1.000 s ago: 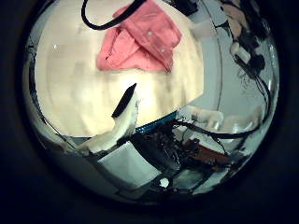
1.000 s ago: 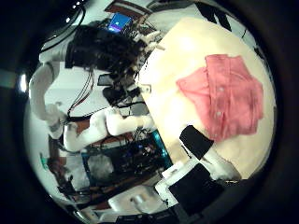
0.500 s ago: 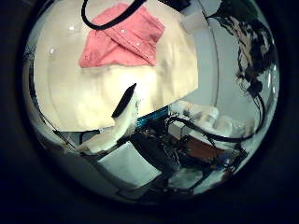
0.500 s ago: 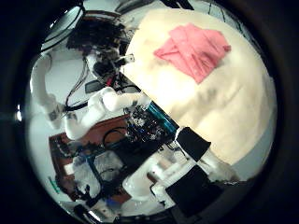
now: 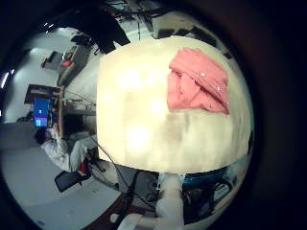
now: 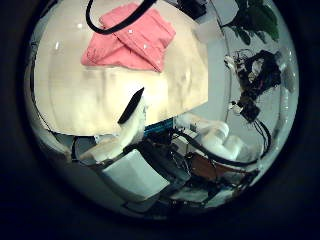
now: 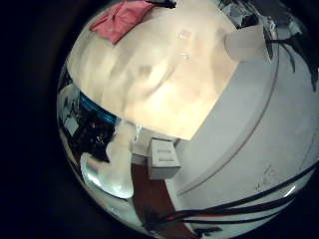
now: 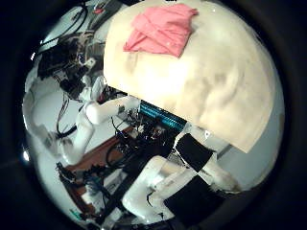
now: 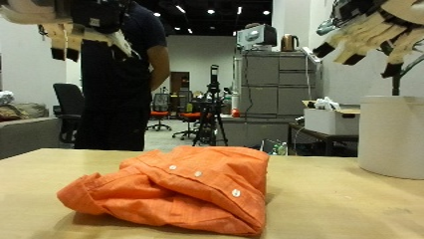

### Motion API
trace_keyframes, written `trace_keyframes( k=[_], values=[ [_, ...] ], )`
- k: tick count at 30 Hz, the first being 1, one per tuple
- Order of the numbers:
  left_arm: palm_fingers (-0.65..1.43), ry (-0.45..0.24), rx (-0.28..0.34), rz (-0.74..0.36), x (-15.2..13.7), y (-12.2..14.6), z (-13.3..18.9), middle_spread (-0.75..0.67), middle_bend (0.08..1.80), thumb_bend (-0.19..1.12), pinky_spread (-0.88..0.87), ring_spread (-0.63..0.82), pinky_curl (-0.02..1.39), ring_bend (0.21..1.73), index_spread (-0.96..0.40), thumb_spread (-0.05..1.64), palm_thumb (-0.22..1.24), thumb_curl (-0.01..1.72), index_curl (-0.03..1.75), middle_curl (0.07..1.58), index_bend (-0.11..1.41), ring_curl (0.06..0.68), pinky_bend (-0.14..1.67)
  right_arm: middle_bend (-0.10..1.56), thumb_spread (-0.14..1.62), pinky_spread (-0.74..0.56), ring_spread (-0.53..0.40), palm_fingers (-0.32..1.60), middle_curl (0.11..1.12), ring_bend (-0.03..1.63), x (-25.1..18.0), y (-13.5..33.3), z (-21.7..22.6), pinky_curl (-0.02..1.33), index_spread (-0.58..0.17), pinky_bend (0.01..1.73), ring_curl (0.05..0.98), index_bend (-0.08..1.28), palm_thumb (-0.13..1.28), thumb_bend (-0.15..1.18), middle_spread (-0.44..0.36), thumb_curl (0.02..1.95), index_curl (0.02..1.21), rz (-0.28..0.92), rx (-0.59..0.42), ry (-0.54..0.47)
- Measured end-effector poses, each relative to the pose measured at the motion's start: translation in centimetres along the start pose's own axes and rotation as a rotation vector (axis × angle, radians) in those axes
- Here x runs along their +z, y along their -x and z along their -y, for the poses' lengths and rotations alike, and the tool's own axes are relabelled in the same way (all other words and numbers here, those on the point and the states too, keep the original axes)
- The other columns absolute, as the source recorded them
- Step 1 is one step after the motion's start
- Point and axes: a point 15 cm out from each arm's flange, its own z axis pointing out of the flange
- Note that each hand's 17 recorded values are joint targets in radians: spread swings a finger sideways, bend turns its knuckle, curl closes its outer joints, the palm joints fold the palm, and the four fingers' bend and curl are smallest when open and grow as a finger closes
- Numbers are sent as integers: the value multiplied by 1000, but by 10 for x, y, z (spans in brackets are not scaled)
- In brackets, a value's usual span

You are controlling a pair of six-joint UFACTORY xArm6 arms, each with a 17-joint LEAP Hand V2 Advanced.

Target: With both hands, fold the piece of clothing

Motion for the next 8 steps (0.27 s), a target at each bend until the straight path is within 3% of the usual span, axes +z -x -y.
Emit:
trace_keyframes(
  k=[3, 8],
  values=[
    [303, 15, -13, -1, 8, 6, -2, 114, 187, -21, 322, 432, 280, 283, -41, 1062, 429, 298, 425, 330, 200, 212, 185, 182, 1125, 425, 302, -20, 293, 237, -1, -1, 6, 311, -315, 376, 243, 161, 675, -20, 159, 350, 277, -7, 9, -29],
    [311, 19, -10, -1, 12, 10, -3, 91, 192, -23, 320, 419, 275, 278, -48, 1055, 429, 300, 429, 332, 196, 208, 188, 183, 1124, 424, 304, -13, 289, 228, 17, 2, -2, 312, -312, 367, 244, 167, 672, -21, 162, 339, 278, 6, 20, 17]
  ],
)
